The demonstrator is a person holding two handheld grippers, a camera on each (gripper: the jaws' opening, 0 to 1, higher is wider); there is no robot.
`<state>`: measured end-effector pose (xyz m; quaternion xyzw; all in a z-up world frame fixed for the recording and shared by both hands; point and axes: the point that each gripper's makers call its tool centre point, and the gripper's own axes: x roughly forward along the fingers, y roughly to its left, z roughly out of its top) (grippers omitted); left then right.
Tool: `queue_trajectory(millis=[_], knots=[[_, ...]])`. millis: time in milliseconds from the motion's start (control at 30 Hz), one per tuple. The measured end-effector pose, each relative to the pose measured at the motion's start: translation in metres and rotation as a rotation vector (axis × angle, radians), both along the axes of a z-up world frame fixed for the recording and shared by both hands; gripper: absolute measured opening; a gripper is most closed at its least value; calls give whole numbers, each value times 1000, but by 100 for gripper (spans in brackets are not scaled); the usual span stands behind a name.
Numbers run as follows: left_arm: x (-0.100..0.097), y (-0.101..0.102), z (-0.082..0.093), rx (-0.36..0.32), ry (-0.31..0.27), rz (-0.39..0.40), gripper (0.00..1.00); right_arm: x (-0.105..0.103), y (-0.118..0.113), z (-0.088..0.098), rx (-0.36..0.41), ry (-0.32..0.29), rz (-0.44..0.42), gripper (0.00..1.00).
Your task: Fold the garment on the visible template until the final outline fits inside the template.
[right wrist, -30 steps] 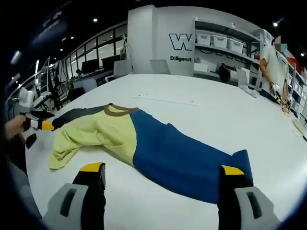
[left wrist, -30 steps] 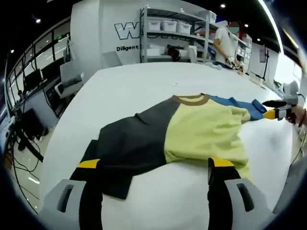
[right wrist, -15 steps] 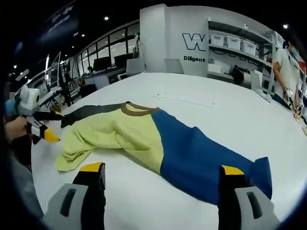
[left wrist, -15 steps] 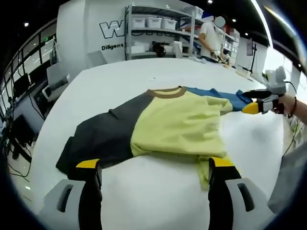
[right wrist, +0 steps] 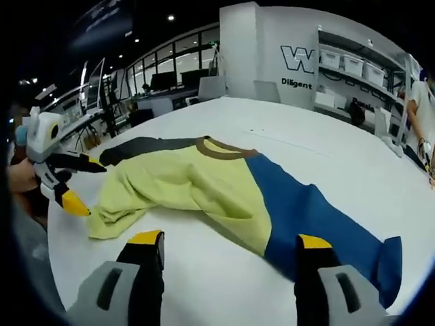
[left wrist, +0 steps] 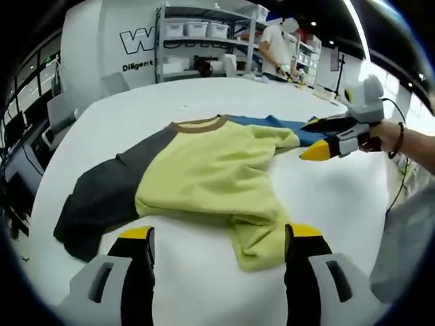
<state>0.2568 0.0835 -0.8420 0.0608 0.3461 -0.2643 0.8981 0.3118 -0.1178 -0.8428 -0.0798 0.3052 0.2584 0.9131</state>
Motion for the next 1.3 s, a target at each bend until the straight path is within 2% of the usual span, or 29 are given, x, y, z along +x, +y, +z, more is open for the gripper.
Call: queue_trajectory(millis=[100,200,333,700,833,1000,1100,1200,1300], knots=[[-5,-8,-2,-7,9,-30,63,0,6,-2,-15,-8,26,60],[-8,-14,-3,-20,17,-49,53,2,10,-4,-35,-19,37,55],[-12,-22,-4,-26,19,-69,44,7,11,-3,-43,-37,39,42],[-15,-30,-10,-33,31,-69,29,14,4,-6,-92,-50,22,19],[-16,-33,-14,-43,55,-76,21,17,0,-9,-114,-55,18,11],[-16,-34,-17,-35,61,-77,19,20,-2,-11,-125,-55,22,5],[-14,-33,-18,-28,58,-71,14,22,-4,-11,-132,-59,25,0],[-12,-31,-19,-42,75,-55,2,24,-6,-9,-133,-62,25,0],[-10,-32,-20,-51,79,-53,0,25,-7,-4,-134,-67,25,0]])
